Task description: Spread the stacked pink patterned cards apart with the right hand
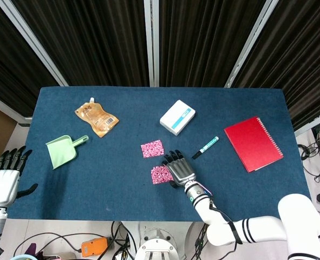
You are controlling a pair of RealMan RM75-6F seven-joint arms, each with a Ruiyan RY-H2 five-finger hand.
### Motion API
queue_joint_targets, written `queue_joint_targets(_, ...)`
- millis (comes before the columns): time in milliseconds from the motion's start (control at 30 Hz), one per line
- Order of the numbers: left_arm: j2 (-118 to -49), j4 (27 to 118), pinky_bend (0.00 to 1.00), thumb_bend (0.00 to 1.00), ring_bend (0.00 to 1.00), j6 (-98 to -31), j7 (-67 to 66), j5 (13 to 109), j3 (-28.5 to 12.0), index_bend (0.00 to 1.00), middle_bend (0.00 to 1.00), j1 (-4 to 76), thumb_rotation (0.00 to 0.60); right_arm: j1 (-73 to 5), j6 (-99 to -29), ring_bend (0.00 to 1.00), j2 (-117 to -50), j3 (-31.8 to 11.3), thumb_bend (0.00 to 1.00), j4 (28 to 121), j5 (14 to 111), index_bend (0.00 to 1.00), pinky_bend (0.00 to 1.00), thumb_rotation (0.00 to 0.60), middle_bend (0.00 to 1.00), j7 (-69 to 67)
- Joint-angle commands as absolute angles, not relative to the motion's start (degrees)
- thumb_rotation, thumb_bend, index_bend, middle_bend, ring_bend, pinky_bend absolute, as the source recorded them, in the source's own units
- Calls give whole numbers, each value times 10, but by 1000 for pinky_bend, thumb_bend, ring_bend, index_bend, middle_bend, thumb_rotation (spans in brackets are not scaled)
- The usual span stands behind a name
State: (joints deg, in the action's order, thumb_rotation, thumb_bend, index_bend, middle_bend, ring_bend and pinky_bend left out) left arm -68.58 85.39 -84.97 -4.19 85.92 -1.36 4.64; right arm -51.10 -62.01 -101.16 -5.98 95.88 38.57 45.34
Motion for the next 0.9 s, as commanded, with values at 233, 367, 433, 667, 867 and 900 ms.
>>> queue_joint_targets(233,-687,851,0,91,0,-851,-39,859,-13,101,16,45,600,-509,-629,4,-1022,-60,463,949,392,433,0,600,195,453)
queue_joint_targets(367,-687,850,0,91,0,-852,-38,859,-13,101,16,45,600,-507,-634,48,-1022,-58,467,950,400,513,0,600,273,454)
queue_joint_targets(433,-688,850,0,91,0,-851,-38,860,-13,101,16,45,600,-506,-635,67,-1022,-59,477,949,403,536,0,600,294,454)
queue_joint_targets(667,-686,850,0,91,0,-853,-37,860,-13,101,16,44,600,-501,-637,119,-1012,-60,515,962,422,570,0,600,336,447)
queue_joint_targets(867,-685,852,0,91,0,-855,-37,862,-14,101,16,43,600,-490,-654,124,-977,-56,516,1007,449,571,0,600,337,442)
queue_joint_targets(900,-685,852,0,91,0,-855,-37,862,-14,101,16,44,600,-487,-658,126,-969,-55,516,1015,454,571,0,600,337,441)
